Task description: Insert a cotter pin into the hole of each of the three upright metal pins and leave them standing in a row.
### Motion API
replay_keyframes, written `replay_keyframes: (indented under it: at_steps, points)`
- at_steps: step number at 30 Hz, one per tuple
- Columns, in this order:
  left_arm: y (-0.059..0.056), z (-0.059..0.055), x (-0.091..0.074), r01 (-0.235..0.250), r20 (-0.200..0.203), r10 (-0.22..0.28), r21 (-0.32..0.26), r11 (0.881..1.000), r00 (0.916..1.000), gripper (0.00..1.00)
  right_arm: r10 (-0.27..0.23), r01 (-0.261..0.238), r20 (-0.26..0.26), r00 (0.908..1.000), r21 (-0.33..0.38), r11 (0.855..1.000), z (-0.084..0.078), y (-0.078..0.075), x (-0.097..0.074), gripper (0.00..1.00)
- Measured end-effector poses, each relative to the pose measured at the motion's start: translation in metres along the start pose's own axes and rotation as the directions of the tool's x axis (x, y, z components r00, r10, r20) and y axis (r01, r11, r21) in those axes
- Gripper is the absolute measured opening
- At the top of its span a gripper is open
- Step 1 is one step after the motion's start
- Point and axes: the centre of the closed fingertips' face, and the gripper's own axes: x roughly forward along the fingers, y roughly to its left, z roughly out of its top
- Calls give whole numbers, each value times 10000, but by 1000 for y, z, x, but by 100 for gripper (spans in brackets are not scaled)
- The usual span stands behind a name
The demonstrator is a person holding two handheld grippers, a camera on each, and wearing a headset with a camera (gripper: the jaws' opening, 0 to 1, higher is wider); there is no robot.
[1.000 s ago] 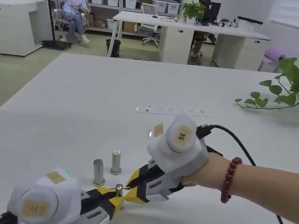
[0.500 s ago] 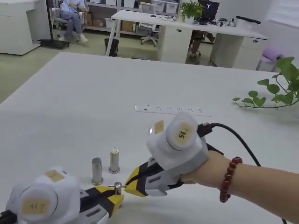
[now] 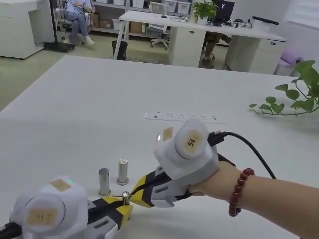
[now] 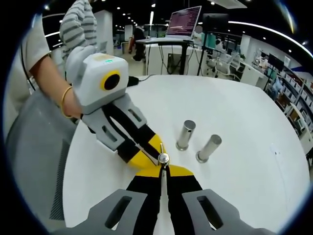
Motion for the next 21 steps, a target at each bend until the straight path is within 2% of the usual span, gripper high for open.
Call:
replay_keyframes:
  at_steps: [6,17,21]
  points:
    - [-1,-1,-1,-13,-35,12,-198,9998,10000,8,-6,6,-79,10000,34,10000,-2,2,1,5]
    - [-1,-1,0,-47,-125,46,-11,10000,9999,8,83,-82,-81,9999,109,9999,-3,4,2,8]
    - [0,0,0,-66,-157,67,48,10000,9999,13,111,-110,-116,9999,136,9998,-4,4,1,11]
